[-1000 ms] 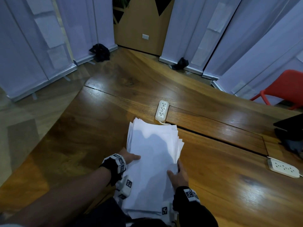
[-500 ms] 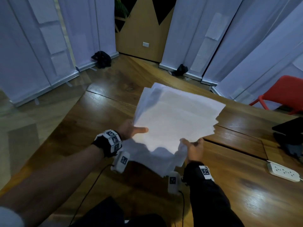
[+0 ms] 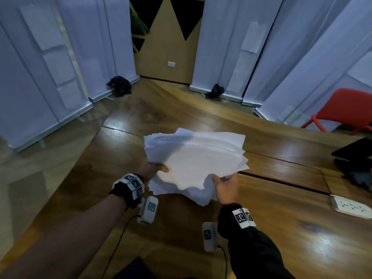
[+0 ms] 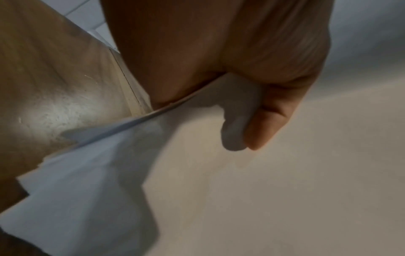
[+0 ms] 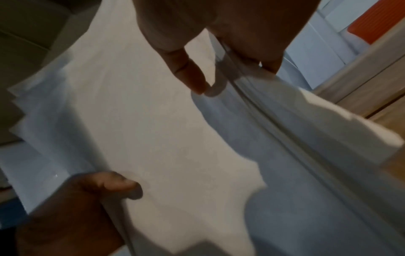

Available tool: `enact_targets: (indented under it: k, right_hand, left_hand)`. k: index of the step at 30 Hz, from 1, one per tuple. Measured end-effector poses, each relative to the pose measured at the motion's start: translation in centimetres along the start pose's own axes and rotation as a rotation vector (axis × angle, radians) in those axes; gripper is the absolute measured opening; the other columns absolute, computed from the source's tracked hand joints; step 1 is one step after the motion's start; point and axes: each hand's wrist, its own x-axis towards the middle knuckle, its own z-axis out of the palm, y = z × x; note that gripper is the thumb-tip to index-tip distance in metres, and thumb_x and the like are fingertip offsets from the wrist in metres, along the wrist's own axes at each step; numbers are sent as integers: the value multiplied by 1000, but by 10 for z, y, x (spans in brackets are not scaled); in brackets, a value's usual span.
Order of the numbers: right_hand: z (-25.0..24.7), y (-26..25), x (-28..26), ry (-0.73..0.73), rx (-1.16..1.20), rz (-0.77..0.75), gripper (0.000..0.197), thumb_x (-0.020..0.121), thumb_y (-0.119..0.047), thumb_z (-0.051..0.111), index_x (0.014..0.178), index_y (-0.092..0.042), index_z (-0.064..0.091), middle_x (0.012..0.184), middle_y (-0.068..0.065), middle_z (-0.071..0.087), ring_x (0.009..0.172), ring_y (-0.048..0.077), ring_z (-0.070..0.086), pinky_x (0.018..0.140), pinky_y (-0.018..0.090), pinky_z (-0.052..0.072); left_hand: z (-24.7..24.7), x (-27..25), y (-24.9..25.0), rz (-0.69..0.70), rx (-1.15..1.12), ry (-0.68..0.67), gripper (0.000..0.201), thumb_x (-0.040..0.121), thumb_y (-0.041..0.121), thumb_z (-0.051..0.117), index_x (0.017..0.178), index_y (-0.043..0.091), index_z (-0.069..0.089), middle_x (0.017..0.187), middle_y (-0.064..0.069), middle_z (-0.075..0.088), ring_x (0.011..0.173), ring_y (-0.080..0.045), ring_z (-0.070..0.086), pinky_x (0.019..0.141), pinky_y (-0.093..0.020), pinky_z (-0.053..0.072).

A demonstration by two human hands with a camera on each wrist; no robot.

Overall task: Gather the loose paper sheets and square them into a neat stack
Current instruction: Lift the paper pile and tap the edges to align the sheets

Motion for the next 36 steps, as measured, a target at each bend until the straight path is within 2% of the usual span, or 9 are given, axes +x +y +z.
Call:
enact_targets:
  k: [4, 8, 12, 18, 22, 25, 28, 32, 36]
  right_hand:
    - [-4, -12, -2, 29, 89, -54, 28, 81, 2, 64, 84, -19, 46, 78, 1, 54, 74, 18, 54, 68, 27, 43]
    - [-12, -5, -7, 42, 173, -86, 43, 78, 7, 67, 113, -12, 49, 96, -6, 62, 88, 5, 60, 78, 23, 48]
    - [0, -7, -6, 3, 144, -46, 27, 80, 3, 66, 100, -10, 55, 94, 5, 64, 88, 22, 62, 80, 32, 47]
    - [-3, -20, -12, 59, 278, -123, 48, 81, 3, 64, 127, -6, 52, 112, 3, 63, 101, 17, 60, 72, 6, 49]
    - [-13, -12, -12, 76, 291, -127, 53, 77, 9, 66, 126, -2, 50, 112, 8, 64, 104, 22, 63, 81, 17, 54]
    - [-7, -11, -10, 63, 291, -123, 52, 78, 6, 67, 127, -4, 52, 114, 10, 65, 106, 23, 63, 77, 15, 54]
    - [-3, -16, -8, 77, 316, -152, 50, 81, 2, 66, 128, -4, 52, 118, 11, 65, 105, 21, 64, 71, 10, 54]
    - [-8, -18, -7, 91, 399, -227, 42, 81, 10, 61, 121, -2, 55, 110, 8, 67, 102, 20, 65, 82, 21, 56]
    - [-2, -13, -4, 33, 335, -104, 31, 80, 6, 65, 103, -14, 60, 94, -4, 66, 100, 26, 62, 66, 7, 52]
  left_hand:
    - [-1, 2, 5, 9, 7, 1, 36, 46, -1, 64, 79, 14, 63, 86, -11, 64, 84, -30, 59, 73, -39, 52]
    - [-2, -2, 7, 42, 4, -54, 43, 45, 3, 70, 84, 17, 60, 84, -5, 63, 78, -17, 59, 58, -23, 51]
    - [7, -2, 2, 75, -45, 5, 36, 54, 0, 71, 83, 18, 61, 83, -5, 64, 82, -28, 60, 61, -29, 54]
    - [5, -2, 8, 133, -75, 32, 46, 41, 8, 73, 86, 17, 64, 88, -9, 65, 84, -27, 60, 77, -40, 52]
    - [-4, -1, 2, 155, -18, 13, 58, 38, 26, 76, 93, 14, 63, 99, -18, 67, 92, -30, 63, 79, -43, 56]
    - [3, -4, 5, 194, -14, 53, 46, 44, 18, 75, 88, 14, 61, 85, -5, 65, 78, -17, 62, 60, -22, 53]
    - [11, -7, 9, 225, -71, 55, 43, 40, 21, 73, 81, 17, 62, 79, -5, 64, 72, -19, 62, 65, -33, 54]
    - [11, -5, 9, 254, -173, 104, 42, 40, 28, 69, 79, 13, 64, 77, -9, 63, 73, -27, 60, 69, -37, 50]
    - [23, -10, 4, 174, -130, 128, 23, 51, 15, 67, 73, 13, 59, 74, -6, 58, 72, -24, 55, 58, -27, 47]
